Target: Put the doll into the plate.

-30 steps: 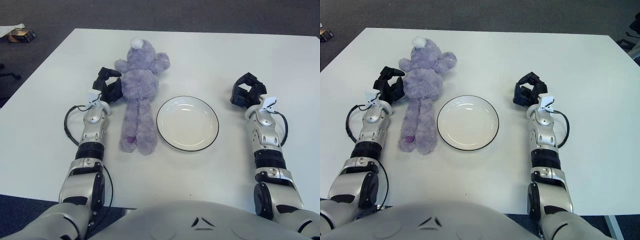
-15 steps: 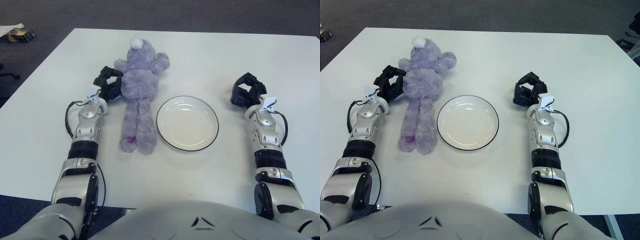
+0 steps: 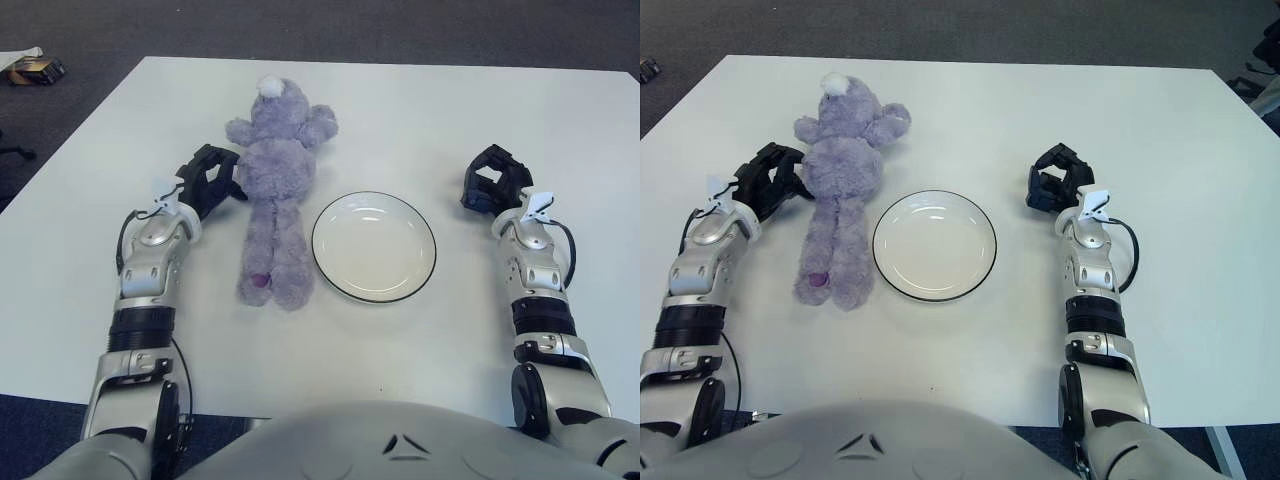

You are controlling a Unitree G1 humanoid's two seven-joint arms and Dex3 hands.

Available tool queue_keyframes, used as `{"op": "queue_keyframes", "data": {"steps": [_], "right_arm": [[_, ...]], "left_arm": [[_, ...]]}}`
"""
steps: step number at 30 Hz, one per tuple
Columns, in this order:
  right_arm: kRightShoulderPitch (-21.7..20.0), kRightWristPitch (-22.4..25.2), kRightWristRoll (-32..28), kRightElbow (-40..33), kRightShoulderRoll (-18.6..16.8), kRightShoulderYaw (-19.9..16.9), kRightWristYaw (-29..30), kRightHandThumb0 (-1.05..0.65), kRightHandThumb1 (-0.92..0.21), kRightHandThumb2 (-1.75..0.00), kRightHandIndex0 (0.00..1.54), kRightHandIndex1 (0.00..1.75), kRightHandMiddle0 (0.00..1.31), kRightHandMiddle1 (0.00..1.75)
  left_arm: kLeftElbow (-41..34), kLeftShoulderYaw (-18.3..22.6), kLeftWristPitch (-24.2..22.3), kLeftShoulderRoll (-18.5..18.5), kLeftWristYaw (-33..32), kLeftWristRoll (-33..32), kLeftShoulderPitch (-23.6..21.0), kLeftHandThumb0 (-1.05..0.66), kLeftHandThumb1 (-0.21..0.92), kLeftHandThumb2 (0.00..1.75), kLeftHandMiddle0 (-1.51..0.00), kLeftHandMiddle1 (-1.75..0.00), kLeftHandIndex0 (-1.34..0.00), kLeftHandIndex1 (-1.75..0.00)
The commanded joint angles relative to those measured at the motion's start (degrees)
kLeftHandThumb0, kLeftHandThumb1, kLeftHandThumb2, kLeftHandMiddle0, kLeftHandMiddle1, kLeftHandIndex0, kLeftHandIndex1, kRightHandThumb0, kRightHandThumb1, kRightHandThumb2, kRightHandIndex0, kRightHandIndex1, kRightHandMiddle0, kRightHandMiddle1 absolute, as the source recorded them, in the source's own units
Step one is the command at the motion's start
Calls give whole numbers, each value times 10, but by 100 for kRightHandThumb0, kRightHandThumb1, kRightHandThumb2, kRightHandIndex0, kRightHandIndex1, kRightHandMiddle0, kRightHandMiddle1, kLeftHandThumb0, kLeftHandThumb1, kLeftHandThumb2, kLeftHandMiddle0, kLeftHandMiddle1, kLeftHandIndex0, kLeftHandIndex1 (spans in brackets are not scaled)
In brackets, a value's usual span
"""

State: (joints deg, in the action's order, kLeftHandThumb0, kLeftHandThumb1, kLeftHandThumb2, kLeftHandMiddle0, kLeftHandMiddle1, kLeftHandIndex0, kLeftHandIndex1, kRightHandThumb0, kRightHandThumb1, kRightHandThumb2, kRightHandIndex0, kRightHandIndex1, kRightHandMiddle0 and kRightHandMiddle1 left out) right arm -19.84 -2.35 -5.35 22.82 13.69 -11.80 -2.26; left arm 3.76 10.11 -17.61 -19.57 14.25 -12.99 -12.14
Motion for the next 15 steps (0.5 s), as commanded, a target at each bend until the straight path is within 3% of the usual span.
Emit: {"op": "queue_keyframes", "data": {"steps": [1, 8, 15], "right_arm": [[4, 41, -2, 9, 5, 2, -7, -47, -35, -128, 106, 175, 59, 175], [-6, 72, 12, -49, 8, 20, -9, -45, -41, -120, 96, 175, 54, 175], [-48, 78, 31, -37, 10, 42, -9, -44, -45, -115, 92, 174, 51, 175]], "left_arm": [[-16, 2, -39, -13, 20, -8, 30, -36, 92, 52, -54, -165, -20, -175], [-74, 26, -99, -25, 47, -56, 56, -36, 92, 52, -52, -169, -20, -175], [-141, 41, -145, -32, 44, -84, 70, -36, 92, 52, -44, -174, -20, -175]]}}
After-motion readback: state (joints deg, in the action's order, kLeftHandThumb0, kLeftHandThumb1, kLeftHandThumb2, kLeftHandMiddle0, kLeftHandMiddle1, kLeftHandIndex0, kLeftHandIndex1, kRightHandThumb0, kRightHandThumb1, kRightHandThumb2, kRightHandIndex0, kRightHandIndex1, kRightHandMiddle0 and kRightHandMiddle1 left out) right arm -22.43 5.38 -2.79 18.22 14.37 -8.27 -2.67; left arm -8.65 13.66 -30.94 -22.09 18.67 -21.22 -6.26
